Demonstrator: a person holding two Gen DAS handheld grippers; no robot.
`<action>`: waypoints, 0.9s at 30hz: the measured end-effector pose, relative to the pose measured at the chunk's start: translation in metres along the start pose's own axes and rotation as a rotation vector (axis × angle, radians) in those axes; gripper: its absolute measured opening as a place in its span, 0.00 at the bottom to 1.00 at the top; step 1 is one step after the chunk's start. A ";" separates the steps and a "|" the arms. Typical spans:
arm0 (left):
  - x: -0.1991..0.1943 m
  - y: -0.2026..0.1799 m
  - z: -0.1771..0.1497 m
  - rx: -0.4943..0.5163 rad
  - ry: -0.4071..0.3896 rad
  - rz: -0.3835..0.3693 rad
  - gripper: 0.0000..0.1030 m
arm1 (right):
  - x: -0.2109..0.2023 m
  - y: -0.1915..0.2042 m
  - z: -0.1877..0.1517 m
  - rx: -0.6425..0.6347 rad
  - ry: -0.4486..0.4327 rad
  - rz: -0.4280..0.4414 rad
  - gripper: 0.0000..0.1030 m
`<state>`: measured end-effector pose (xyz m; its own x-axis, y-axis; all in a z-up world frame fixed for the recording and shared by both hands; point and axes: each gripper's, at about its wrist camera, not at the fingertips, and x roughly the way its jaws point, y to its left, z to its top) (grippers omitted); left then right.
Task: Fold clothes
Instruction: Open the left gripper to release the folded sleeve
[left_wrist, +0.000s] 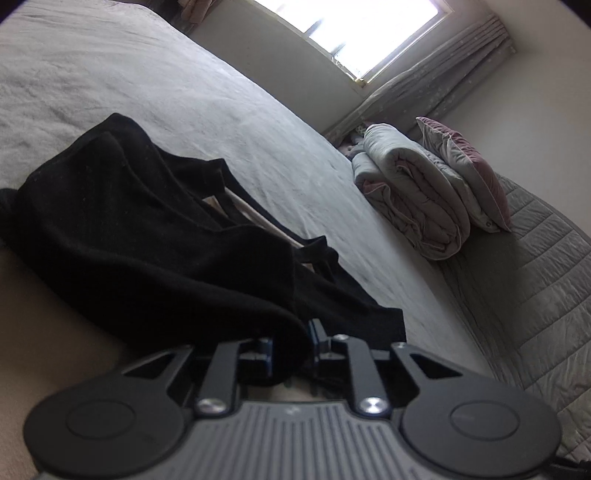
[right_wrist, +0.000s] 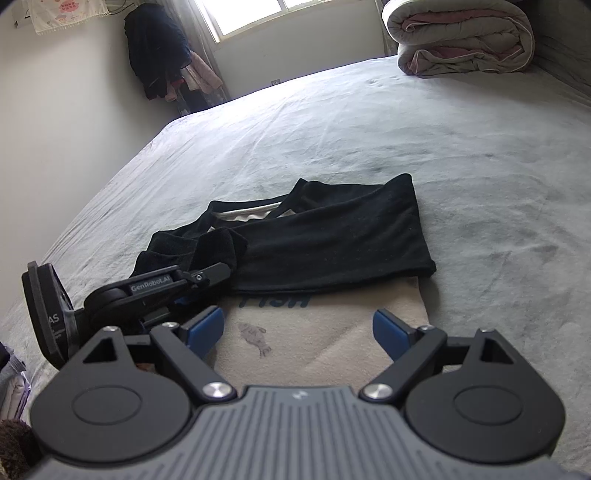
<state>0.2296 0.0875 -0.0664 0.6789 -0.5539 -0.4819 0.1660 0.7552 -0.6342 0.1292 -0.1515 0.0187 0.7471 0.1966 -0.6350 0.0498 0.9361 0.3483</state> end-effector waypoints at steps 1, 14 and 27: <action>0.000 -0.001 -0.001 0.015 0.013 0.000 0.26 | 0.000 0.000 0.000 0.001 0.000 -0.002 0.88; -0.033 -0.045 0.005 0.206 0.144 0.099 0.86 | 0.004 -0.007 -0.001 0.020 0.018 -0.035 0.88; -0.074 -0.023 0.007 0.231 0.171 0.285 0.99 | 0.012 -0.003 -0.011 -0.029 0.034 -0.072 0.91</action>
<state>0.1801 0.1135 -0.0116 0.5956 -0.3466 -0.7247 0.1579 0.9350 -0.3175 0.1308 -0.1483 0.0025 0.7190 0.1379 -0.6811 0.0828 0.9562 0.2809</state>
